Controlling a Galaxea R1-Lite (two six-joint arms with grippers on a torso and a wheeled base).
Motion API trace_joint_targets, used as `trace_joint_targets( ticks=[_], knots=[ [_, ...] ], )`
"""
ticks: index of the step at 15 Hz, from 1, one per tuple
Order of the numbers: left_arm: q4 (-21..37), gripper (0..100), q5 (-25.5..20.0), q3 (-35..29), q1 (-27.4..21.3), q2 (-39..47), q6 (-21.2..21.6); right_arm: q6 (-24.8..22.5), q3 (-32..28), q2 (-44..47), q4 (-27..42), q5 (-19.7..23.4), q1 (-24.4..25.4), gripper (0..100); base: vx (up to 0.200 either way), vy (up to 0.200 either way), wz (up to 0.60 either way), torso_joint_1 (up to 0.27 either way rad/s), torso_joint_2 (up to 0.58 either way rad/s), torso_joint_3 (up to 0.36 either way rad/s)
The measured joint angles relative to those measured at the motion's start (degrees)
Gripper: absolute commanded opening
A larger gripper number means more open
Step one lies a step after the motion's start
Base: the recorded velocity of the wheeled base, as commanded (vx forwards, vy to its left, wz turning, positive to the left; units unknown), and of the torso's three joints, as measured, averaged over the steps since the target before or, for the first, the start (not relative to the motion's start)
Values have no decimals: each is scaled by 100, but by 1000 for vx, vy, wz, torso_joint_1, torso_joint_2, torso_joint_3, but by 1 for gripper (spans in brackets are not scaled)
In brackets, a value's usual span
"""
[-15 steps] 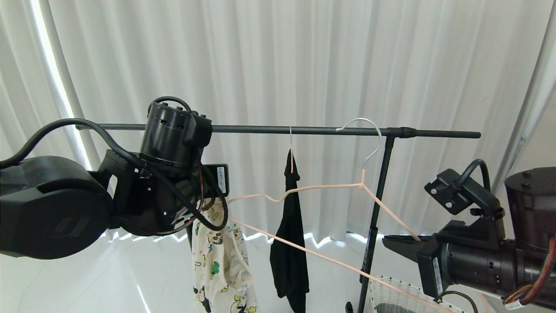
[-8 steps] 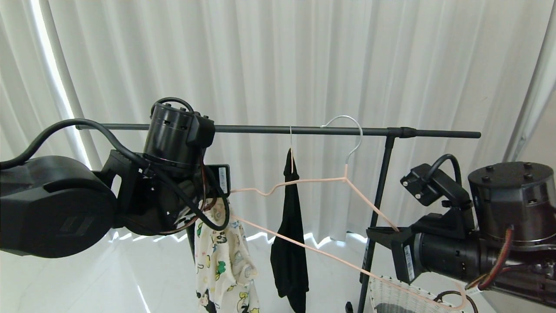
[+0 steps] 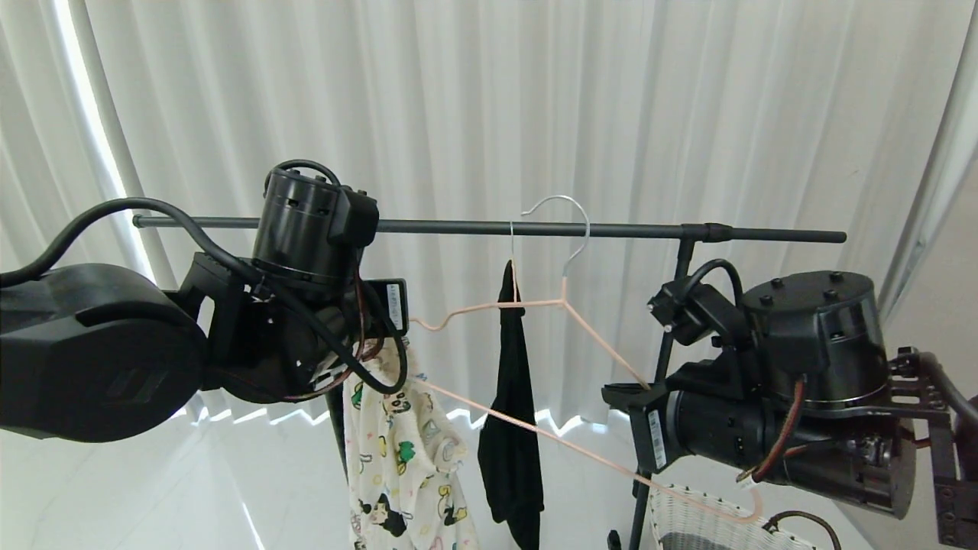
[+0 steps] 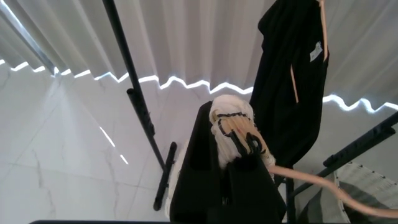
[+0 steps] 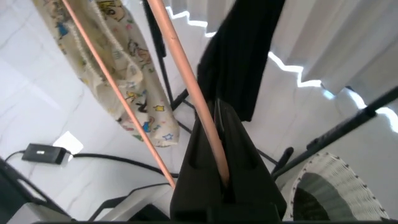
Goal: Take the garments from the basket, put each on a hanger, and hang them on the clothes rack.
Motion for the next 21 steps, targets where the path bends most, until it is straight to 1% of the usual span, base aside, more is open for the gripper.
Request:
trace_joint_targets(
  ticks=[2, 5, 8, 9, 12, 15, 18, 21],
  knots=[
    [1, 0, -9, -55, -83, -7, 0, 46, -124, 171, -49, -87, 183, 0, 0, 0, 0, 0, 0, 0],
    [1, 0, -7, -251, -463, -60, 6, 222, -336, 535, -374, -402, 341, 0, 0, 0, 0, 0, 0, 0],
    [1, 0, -5, -402, -692, -118, 16, 336, -519, 796, -405, -475, 513, 0, 0, 0, 0, 0, 0, 0],
    [1, 0, -2, -483, -835, -140, 22, 391, -579, 852, -410, -535, 579, 0, 0, 0, 0, 0, 0, 0],
    [1, 0, -11, -747, -1230, -162, 24, 580, -780, 1045, -412, -805, 802, 0, 0, 0, 0, 0, 0, 0],
    [4, 0, -11, -896, -1577, -173, 39, 624, -869, 1158, -418, -1020, 931, 0, 0, 0, 0, 0, 0, 0],
    [15, 0, -7, -870, -1610, -206, 129, 624, -885, 1176, -434, -1363, 946, 0, 0, 0, 0, 0, 0, 0],
    [17, 0, -11, -788, -1501, -267, 271, 605, -883, 1152, -703, -1563, 946, 0, 0, 0, 0, 0, 0, 0]
  ],
)
